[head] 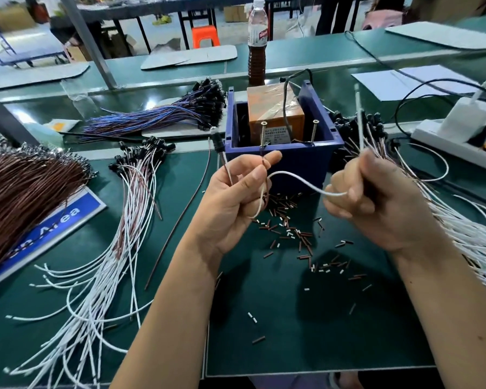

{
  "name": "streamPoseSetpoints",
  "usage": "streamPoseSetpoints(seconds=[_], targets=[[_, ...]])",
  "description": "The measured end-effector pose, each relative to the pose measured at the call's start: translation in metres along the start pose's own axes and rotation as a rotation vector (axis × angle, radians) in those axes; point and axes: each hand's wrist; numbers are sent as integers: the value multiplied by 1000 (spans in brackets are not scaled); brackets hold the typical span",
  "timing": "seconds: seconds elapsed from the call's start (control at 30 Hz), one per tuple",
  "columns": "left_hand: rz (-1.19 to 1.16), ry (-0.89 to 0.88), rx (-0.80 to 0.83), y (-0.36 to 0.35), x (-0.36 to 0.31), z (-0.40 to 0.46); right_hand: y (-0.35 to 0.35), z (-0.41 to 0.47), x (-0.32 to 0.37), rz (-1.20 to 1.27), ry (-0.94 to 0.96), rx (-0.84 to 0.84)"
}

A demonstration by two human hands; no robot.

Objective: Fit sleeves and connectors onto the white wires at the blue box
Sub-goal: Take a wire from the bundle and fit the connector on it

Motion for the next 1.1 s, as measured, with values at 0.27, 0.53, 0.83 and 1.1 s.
streamPoseSetpoints(seconds=[0.27,0.53,0.83,1.1], targets=[[65,112,152,-4,6,-2,-23,2,-21,-632,-314,146],[148,204,82,-2,4,-3,-16,-1,-16,-322,-307,156],[35,369,348,3,6,-4,-24,9,-30,-188,-142,-200],[20,394,337,9,9,-2,-21,11,-31,-211,21,-471]])
Point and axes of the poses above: each hand's wrist, its own z-axis towards the middle knuckle, its own y-axis out of the back of the hand, x = y × z, and after that the axes turned 3 degrees about -x, right-handed
